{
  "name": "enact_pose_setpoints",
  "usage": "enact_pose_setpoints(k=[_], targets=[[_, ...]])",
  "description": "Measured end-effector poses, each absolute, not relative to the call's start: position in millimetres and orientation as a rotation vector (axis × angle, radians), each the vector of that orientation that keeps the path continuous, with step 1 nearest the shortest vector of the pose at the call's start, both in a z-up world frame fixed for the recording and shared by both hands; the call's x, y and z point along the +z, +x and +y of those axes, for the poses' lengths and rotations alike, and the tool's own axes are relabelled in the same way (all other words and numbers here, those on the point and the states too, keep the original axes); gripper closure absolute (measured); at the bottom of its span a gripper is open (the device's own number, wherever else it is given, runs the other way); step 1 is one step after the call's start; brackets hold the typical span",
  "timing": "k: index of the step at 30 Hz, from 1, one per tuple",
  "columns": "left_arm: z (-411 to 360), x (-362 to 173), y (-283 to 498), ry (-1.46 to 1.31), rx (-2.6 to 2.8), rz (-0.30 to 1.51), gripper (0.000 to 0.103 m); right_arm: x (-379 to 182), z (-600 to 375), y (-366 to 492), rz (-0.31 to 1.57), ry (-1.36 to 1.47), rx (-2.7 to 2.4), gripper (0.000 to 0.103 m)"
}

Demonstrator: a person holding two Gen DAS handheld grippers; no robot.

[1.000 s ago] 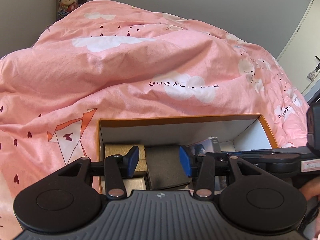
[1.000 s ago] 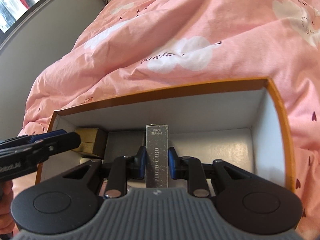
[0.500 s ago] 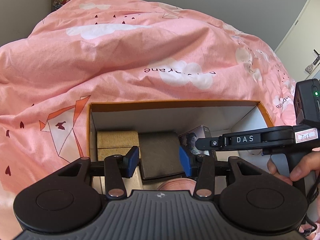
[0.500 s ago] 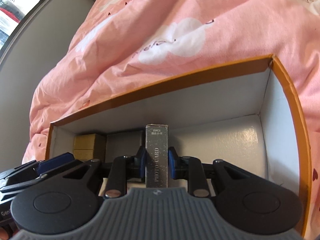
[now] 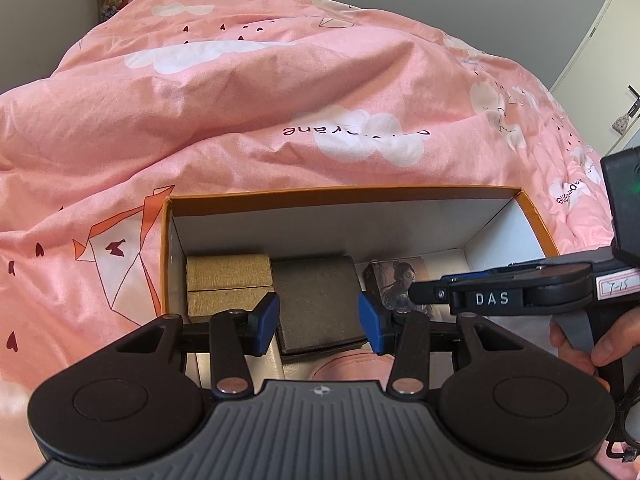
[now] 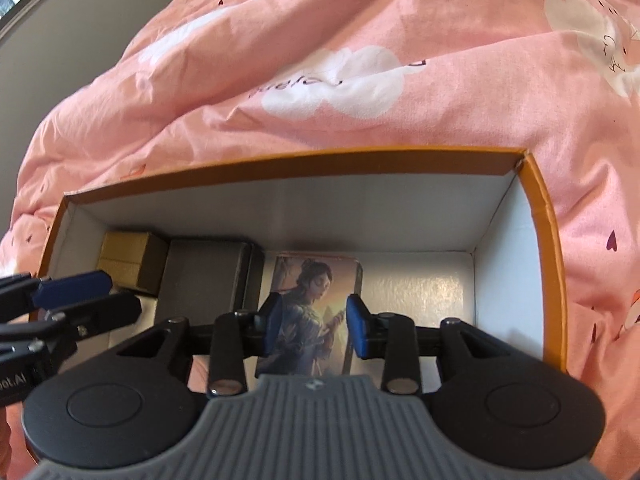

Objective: Organize objects
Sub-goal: 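Lower the photo card beside the dark gift box and open the right tool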

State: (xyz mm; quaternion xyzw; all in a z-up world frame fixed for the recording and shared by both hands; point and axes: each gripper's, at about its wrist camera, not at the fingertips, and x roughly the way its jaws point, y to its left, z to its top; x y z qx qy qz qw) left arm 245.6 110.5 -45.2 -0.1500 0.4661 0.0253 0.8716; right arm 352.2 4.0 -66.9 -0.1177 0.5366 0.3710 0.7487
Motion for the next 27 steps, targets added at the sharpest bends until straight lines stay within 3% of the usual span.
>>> enact_pose_setpoints(k=[5,8,10,23,27], targets=[[110.4,-45.0,245.7,-0.312,0.052,0.975,0.052,-75.3,3.9,348.6,1.218,-0.271,0.798,0.066],[110.2,-45.5,245.6,-0.312,0.05,0.978,0.052,-77.4,3.7,347.8,1.205,-0.253,0.78,0.082],[110.4,-45.7,245.4,-0.315,0.046,0.979,0.052,-79.6,3.9,350.2,1.214,-0.22,0.773,0.087],[108.3,-47.7,243.5,-0.311,0.037,0.988,0.051,-86.7,1.5,354.9,1.249,-0.11,0.726,0.088],[105.8,-44.1,236.8,-0.288,0.024,0.986,0.049,-75.2,1.5,343.6,1.196,-0.224,0.784,0.079]])
